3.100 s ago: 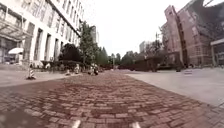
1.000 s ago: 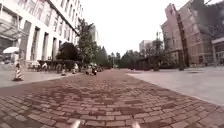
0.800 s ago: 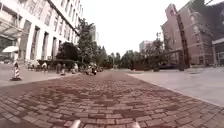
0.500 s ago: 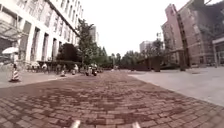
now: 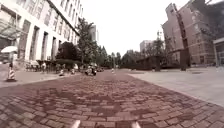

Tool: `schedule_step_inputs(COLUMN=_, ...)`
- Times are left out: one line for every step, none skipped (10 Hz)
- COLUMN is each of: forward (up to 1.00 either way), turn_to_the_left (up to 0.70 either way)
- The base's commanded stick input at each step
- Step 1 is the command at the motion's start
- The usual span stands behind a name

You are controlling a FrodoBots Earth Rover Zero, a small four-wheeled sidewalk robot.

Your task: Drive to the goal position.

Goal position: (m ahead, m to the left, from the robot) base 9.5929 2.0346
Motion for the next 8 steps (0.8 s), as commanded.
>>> schedule_step_inputs(forward=0.45, turn_to_the_left=0.00)
schedule_step_inputs(forward=0.45, turn_to_the_left=0.00)
schedule_step_inputs(forward=0.45, turn_to_the_left=0.00)
schedule_step_inputs(forward=0.45, turn_to_the_left=0.00)
schedule_step_inputs(forward=0.45, turn_to_the_left=0.00)
schedule_step_inputs(forward=0.45, turn_to_the_left=0.00)
schedule_step_inputs(forward=0.45, turn_to_the_left=0.00)
schedule_step_inputs(forward=0.45, turn_to_the_left=0.00)
